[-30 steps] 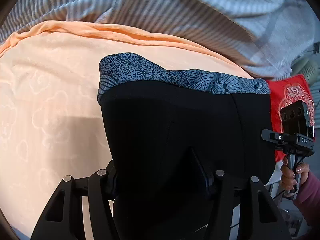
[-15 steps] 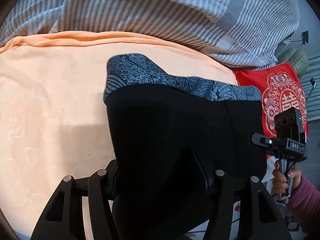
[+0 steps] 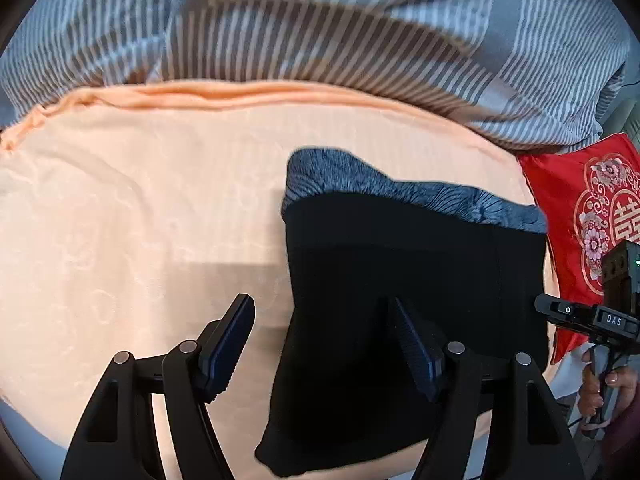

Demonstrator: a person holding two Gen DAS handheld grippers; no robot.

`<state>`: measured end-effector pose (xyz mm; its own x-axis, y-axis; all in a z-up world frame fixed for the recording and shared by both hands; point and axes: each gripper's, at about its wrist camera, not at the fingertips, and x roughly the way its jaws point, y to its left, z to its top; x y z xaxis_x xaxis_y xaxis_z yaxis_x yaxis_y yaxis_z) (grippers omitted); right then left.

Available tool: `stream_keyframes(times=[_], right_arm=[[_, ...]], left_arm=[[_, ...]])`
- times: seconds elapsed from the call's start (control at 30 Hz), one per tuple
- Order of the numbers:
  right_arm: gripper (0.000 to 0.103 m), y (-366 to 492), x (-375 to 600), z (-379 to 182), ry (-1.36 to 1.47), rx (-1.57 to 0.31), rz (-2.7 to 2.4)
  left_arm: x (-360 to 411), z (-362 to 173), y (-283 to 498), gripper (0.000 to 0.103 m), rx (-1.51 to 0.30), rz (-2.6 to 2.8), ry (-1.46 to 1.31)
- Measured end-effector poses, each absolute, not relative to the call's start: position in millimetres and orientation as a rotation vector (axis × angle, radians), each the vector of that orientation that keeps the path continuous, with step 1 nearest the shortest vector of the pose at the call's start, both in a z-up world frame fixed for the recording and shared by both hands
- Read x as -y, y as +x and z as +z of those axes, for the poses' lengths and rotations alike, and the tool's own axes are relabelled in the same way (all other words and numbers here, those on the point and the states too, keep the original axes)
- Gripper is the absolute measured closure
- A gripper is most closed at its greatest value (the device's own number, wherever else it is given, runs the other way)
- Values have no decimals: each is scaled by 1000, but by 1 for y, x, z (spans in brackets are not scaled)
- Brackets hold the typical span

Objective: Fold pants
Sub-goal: 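Release the folded trousers and open both grippers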

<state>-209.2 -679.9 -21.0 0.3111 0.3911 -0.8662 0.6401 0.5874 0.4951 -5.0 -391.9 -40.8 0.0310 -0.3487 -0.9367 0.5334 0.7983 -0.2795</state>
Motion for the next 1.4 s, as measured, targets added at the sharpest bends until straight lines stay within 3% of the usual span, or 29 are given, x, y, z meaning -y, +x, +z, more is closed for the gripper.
stream_keyframes(times=[0.23, 0.37, 0.63, 1.03, 1.3, 1.33, 1.37, 1.4], right_arm=[[41, -219, 671, 21, 894, -1286, -309], [58, -219, 656, 35, 855, -1279, -322], [58, -221, 617, 43, 716, -1313, -339], [54, -215, 599, 3, 650, -1374, -386], [53, -216, 594, 13, 625, -1379, -441], [51, -217, 593, 17, 634, -1374, -450], [47, -219, 591, 22, 641, -1367, -455], [45, -220, 589, 27, 643, -1362, -461]], left_arm=[[398, -10, -30, 31, -1317, -717, 245], [405, -8, -47, 31, -1329, -737, 248], [409, -17, -59, 31, -1354, -735, 256], [412, -77, -47, 31, -1347, -830, 284], [408, -53, -53, 31, -1386, -787, 324], [405, -47, -55, 25, -1394, -773, 324], [403, -43, -56, 13, -1397, -759, 325], [400, -37, -60, 11, -1391, -743, 326]])
